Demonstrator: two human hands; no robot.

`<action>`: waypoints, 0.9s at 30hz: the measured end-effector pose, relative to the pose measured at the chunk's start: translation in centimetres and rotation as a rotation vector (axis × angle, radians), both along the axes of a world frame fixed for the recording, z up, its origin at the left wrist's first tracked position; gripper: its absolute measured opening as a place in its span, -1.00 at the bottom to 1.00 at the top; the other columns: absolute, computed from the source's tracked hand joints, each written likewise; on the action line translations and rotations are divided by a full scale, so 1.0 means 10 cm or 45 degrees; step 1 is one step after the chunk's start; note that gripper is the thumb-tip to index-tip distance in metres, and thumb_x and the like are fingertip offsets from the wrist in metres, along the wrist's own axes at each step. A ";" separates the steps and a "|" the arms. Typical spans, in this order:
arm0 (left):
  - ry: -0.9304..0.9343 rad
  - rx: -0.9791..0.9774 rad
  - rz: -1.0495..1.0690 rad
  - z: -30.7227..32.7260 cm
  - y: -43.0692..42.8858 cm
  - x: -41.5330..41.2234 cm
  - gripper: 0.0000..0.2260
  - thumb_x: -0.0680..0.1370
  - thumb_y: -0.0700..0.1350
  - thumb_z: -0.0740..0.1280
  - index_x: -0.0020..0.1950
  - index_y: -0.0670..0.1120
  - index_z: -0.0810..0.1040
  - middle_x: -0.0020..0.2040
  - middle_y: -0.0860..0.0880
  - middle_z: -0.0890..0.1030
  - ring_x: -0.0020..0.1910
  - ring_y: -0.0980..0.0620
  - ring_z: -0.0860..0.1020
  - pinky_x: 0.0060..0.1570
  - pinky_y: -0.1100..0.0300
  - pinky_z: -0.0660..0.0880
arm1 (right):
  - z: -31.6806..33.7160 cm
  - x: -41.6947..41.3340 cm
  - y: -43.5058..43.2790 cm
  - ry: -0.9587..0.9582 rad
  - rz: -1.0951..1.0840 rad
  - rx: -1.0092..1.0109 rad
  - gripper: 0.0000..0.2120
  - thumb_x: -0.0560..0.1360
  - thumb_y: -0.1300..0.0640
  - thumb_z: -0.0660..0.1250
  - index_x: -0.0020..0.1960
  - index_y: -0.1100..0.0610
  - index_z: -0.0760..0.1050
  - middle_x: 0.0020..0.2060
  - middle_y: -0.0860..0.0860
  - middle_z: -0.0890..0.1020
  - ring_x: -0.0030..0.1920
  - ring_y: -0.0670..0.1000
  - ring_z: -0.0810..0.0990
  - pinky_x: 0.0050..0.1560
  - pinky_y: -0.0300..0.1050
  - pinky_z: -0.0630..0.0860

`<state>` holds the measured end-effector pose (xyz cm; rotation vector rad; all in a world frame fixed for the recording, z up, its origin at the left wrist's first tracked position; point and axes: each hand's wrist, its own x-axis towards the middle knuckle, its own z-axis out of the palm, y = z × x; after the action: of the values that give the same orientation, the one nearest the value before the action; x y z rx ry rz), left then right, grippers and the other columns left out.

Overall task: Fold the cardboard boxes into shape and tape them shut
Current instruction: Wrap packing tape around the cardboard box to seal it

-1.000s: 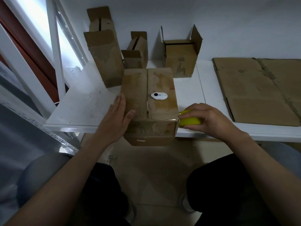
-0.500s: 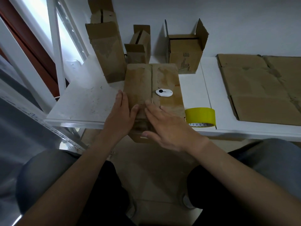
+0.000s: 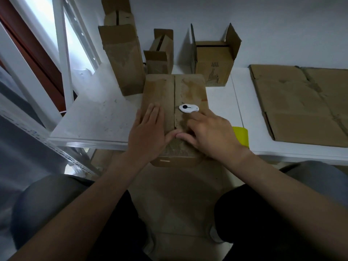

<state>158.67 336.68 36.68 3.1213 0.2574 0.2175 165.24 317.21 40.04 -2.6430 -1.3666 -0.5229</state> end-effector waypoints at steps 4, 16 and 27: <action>0.028 0.012 -0.040 -0.02 0.08 0.02 0.01 0.45 0.54 -0.25 0.63 -0.18 0.12 0.64 -0.13 0.14 0.63 -0.07 0.07 0.60 -0.08 -0.03 | -0.05 0.13 0.04 0.028 0.109 0.040 -0.56 0.50 -0.31 0.31 -0.21 0.08 0.55 -0.19 0.00 0.57 -0.12 0.11 0.55 -0.24 -0.04 0.42; -0.105 -0.578 0.020 -0.18 0.35 0.04 0.19 0.23 0.57 0.31 0.66 0.01 -0.06 0.67 0.02 -0.04 0.64 -0.02 -0.02 0.51 -0.14 0.10 | -0.18 0.25 -0.18 0.147 0.177 0.037 -0.76 0.40 -0.06 0.54 -0.01 0.01 0.62 -0.05 -0.10 0.61 0.01 0.03 0.49 -0.25 -0.09 0.49; -0.506 -1.623 0.490 -0.48 -0.09 -0.30 0.09 0.24 0.53 0.37 0.61 0.11 0.01 0.30 0.21 0.48 0.07 0.35 0.57 -0.13 0.44 0.54 | -0.27 0.29 -0.20 0.156 0.181 0.159 -0.77 0.32 -0.04 0.58 -0.08 -0.03 0.63 -0.05 -0.14 0.64 0.01 -0.03 0.46 -0.33 -0.15 0.49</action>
<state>155.68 335.77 31.93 1.7152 0.6518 0.4368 168.12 315.18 37.30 -2.4146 -1.4221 -0.4076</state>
